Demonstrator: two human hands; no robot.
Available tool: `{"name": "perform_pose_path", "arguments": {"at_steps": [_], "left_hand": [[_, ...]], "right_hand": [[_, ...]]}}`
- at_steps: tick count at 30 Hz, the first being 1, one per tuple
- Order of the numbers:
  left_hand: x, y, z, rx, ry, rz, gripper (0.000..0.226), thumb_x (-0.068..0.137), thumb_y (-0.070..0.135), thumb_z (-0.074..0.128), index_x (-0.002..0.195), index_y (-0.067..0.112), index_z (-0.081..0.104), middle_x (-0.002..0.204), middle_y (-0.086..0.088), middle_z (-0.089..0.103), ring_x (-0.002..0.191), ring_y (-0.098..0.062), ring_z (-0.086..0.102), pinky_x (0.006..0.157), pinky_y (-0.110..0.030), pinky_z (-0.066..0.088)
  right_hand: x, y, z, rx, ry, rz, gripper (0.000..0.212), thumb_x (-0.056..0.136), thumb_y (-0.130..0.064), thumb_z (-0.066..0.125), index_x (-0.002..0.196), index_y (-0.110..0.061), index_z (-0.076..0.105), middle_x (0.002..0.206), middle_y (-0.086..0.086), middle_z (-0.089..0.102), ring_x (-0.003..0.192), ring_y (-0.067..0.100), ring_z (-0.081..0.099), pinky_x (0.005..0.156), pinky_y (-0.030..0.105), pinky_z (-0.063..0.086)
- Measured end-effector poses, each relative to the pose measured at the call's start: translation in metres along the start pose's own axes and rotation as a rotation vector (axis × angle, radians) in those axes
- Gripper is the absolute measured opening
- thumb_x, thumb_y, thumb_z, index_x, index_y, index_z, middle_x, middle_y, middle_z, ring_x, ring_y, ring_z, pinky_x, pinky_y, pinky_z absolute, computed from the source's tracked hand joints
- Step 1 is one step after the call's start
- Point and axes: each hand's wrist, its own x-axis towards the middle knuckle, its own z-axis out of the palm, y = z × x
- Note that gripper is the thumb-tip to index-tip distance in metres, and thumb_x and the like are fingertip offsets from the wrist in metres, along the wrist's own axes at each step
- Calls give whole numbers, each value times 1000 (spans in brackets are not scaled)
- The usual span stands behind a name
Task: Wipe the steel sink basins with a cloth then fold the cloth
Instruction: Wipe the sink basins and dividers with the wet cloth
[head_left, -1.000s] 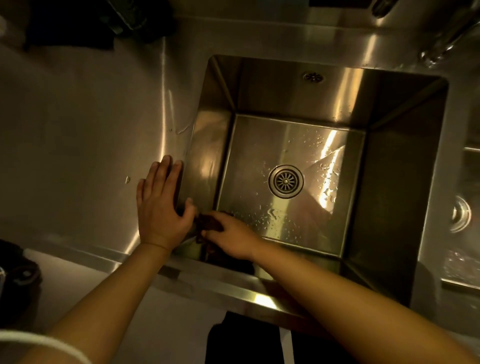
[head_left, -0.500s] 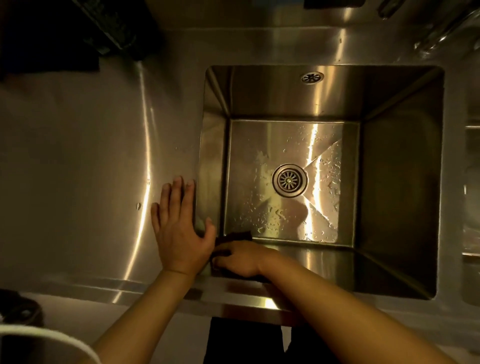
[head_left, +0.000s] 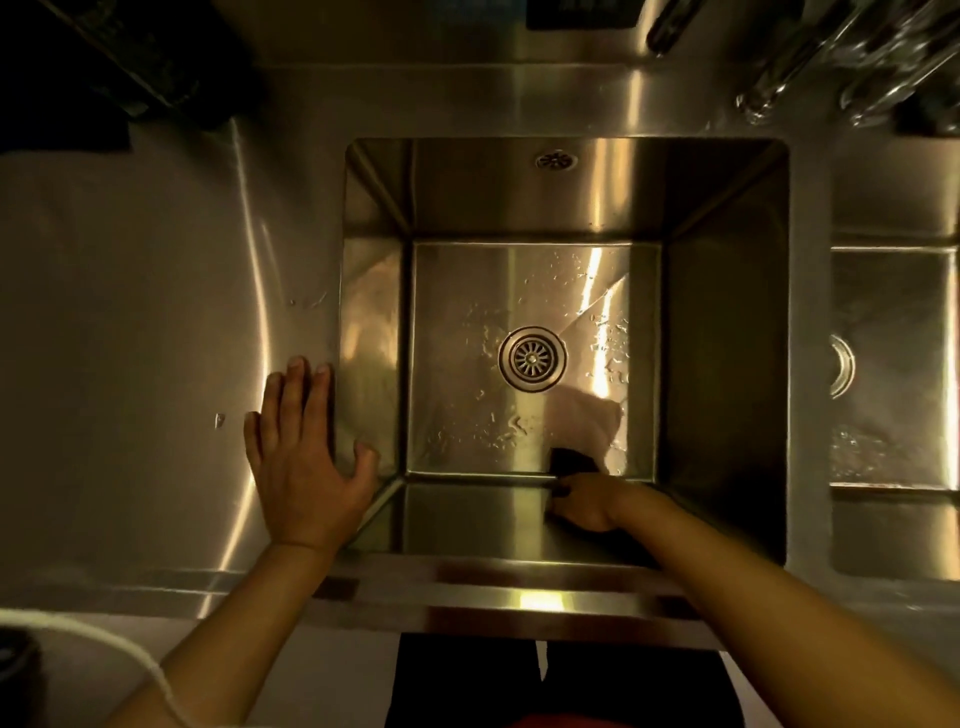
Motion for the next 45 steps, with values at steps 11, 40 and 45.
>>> {"name": "perform_pose_path", "arguments": {"at_steps": [11, 40, 45], "left_hand": [[-1, 3, -2, -8, 17, 2, 91, 81, 49, 52, 164, 28, 22, 173, 2, 17, 160, -22, 12, 126, -56, 15], [1, -6, 5, -41, 27, 7, 87, 85, 45, 55, 164, 31, 23, 173, 8, 15, 160, -16, 10, 126, -55, 16], [1, -1, 2, -59, 32, 3, 87, 84, 42, 57, 164, 29, 25, 173, 7, 16, 160, -16, 11, 126, -57, 17]], "right_hand": [[-41, -69, 15, 141, 2, -422, 48, 96, -56, 56, 139, -34, 59, 146, -5, 57, 126, 19, 58, 104, 31, 45], [103, -146, -148, 234, 787, -654, 46, 101, -31, 60, 143, -16, 54, 147, 12, 43, 126, 35, 52, 90, 51, 57], [141, -132, -147, -153, 842, -511, 76, 97, -54, 56, 160, -25, 26, 169, 9, 11, 153, 36, 16, 122, 49, 23]]}}
